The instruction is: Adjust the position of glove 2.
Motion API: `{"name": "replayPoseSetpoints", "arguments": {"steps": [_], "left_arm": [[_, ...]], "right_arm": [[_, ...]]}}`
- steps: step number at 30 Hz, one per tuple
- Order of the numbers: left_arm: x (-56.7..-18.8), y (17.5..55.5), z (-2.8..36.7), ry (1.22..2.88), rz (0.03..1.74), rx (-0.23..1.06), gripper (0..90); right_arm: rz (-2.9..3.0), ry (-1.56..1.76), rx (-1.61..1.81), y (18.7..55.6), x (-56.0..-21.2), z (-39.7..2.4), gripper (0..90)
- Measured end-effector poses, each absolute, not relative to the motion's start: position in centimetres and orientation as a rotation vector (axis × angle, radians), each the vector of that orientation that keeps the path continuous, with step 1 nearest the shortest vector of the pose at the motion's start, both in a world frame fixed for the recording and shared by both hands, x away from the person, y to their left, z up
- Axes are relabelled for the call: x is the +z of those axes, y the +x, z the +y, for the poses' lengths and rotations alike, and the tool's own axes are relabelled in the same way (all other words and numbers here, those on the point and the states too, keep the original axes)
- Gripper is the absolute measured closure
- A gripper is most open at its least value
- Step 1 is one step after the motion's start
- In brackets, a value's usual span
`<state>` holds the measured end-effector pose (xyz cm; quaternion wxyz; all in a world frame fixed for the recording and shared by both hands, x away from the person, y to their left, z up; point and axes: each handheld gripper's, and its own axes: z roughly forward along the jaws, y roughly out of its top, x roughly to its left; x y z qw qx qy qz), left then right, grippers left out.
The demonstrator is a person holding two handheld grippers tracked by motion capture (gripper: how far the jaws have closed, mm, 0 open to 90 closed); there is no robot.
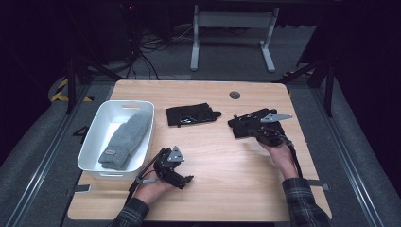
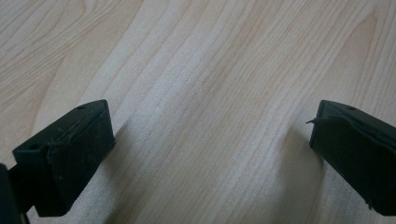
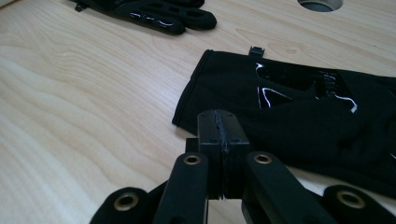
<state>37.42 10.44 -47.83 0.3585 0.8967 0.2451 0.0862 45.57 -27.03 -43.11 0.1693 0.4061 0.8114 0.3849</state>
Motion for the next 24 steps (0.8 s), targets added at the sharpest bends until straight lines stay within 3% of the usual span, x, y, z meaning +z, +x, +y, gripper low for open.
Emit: {"name": "replayPoseSetpoints", "arguments": {"steps": [13,24], "left_arm": [[-47.8,37.4,10.5,2.312,0.63,0.221,0.2],[-47.8,37.4,10.5,2.312,0.63,0.221,0.2]], "right_arm": [[2.349,1.185,1.042,48.7,-45.3,-24.6,90.0],[2.398,1.154,1.047,47.2,-45.6,-24.9,90.0]]}}
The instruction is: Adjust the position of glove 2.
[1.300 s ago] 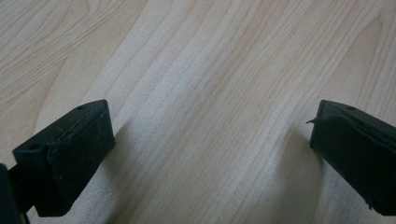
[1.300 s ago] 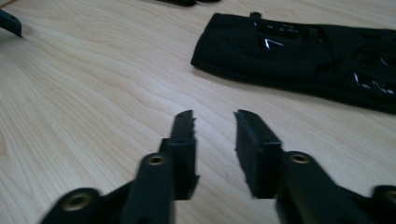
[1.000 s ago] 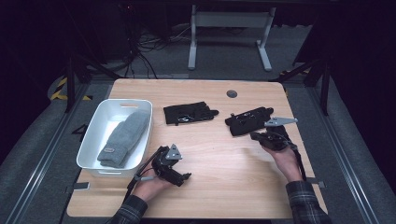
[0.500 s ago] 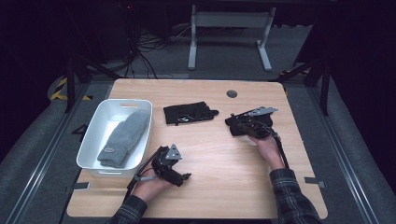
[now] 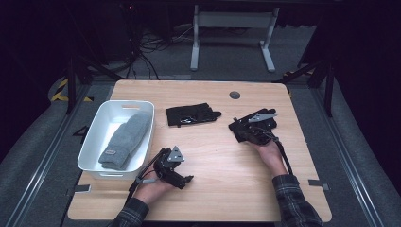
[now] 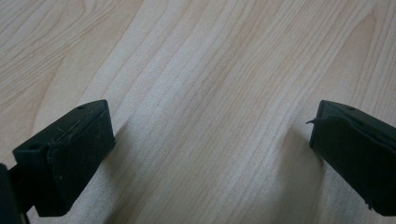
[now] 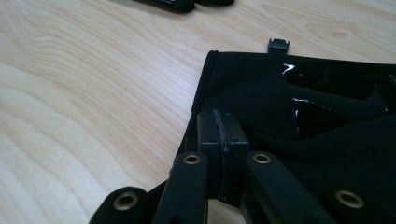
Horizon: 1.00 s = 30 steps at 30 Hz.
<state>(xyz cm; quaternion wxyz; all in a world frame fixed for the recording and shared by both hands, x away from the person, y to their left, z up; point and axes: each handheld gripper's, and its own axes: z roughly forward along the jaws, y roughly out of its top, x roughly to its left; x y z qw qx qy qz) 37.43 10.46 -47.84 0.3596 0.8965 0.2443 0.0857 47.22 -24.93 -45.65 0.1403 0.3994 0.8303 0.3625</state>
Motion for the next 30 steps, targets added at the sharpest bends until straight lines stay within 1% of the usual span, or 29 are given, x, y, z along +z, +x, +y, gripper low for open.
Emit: {"name": "replayPoseSetpoints", "arguments": {"steps": [16,30], "left_arm": [[-47.8,37.4,10.5,2.312,0.631,0.221,0.3],[-47.8,37.4,10.5,2.31,0.634,0.223,0.3]], "right_arm": [[2.49,1.084,0.979,43.3,-45.1,-26.7,90.0],[2.545,1.092,0.954,38.4,-44.8,-29.7,90.0]]}}
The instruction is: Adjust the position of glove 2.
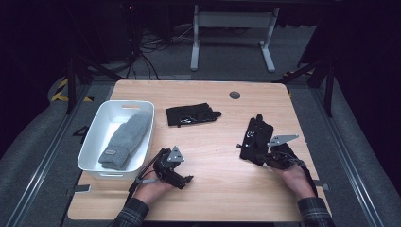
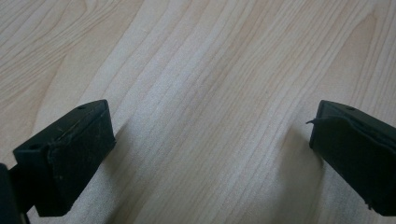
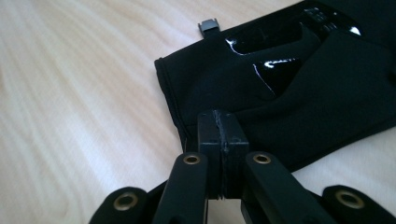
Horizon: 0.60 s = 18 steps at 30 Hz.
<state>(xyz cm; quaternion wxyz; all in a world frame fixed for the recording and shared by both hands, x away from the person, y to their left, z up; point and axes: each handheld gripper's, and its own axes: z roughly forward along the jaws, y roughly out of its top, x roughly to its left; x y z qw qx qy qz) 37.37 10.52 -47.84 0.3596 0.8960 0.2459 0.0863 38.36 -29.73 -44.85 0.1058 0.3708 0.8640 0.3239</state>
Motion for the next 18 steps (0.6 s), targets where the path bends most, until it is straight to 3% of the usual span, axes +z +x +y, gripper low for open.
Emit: {"name": "replayPoseSetpoints", "arguments": {"steps": [12,18], "left_arm": [[-47.8,37.3,10.5,2.309,0.637,0.223,0.3],[-47.8,37.3,10.5,2.308,0.636,0.221,0.3]], "right_arm": [[2.537,1.121,0.938,34.3,-44.5,-32.3,90.0],[2.438,1.11,1.019,35.6,-42.8,-31.9,90.0]]}}
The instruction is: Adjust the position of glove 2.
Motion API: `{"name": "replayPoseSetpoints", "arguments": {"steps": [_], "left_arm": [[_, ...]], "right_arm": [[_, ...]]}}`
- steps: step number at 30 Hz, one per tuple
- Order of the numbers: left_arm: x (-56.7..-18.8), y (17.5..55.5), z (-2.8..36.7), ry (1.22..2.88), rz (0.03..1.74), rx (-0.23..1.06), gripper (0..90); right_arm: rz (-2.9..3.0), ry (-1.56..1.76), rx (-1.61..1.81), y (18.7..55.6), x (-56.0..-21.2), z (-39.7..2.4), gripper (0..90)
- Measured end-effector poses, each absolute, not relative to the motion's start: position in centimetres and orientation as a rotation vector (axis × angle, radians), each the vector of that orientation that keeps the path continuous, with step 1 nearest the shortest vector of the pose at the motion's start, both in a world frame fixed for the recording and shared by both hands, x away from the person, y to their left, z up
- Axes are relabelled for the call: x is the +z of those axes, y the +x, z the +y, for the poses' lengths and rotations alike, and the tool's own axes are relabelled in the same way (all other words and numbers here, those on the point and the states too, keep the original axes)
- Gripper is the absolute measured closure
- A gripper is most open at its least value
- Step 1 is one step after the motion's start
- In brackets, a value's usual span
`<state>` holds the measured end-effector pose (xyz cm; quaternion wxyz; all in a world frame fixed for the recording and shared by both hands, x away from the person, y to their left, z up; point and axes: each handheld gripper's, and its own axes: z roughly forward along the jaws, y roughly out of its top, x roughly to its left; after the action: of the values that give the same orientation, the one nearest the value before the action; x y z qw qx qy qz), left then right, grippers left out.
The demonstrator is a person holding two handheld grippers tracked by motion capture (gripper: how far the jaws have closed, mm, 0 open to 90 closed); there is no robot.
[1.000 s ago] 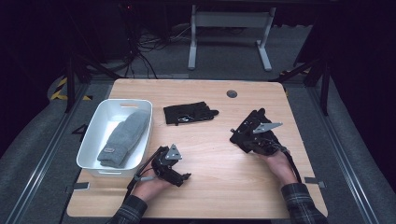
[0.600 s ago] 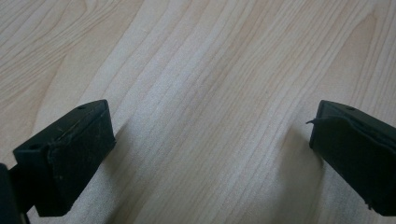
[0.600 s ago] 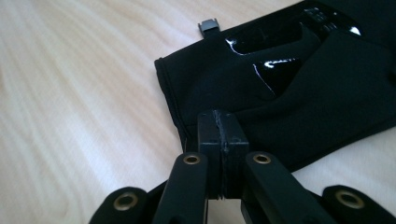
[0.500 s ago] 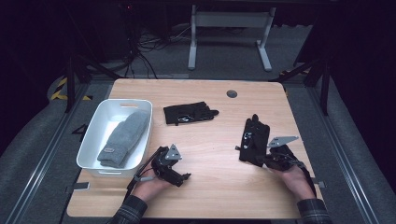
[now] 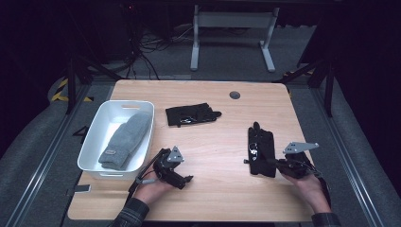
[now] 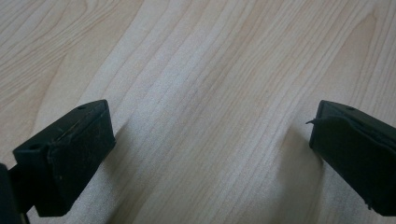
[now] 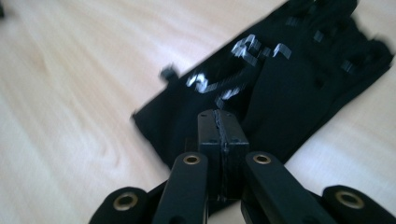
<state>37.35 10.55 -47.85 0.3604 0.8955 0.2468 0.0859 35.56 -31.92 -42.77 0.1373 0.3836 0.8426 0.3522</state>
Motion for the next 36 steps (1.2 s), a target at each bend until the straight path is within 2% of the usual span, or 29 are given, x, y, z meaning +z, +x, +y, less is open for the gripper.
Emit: {"name": "replayPoseSetpoints", "arguments": {"steps": [12,19,28,36], "left_arm": [[-47.8,37.4,10.6,2.309,0.634,0.221,0.3],[-47.9,37.4,10.6,2.309,0.633,0.221,0.3],[-47.8,37.4,10.6,2.309,0.633,0.221,0.3],[-47.8,37.4,10.6,2.31,0.634,0.222,0.3]], "right_arm": [[2.408,1.131,1.005,41.3,-43.6,-29.5,90.0],[2.417,1.137,0.95,43.0,-45.2,-28.9,90.0],[2.427,1.138,0.961,41.4,-45.3,-28.5,90.0],[2.497,1.079,0.956,37.9,-45.2,-27.2,90.0]]}}
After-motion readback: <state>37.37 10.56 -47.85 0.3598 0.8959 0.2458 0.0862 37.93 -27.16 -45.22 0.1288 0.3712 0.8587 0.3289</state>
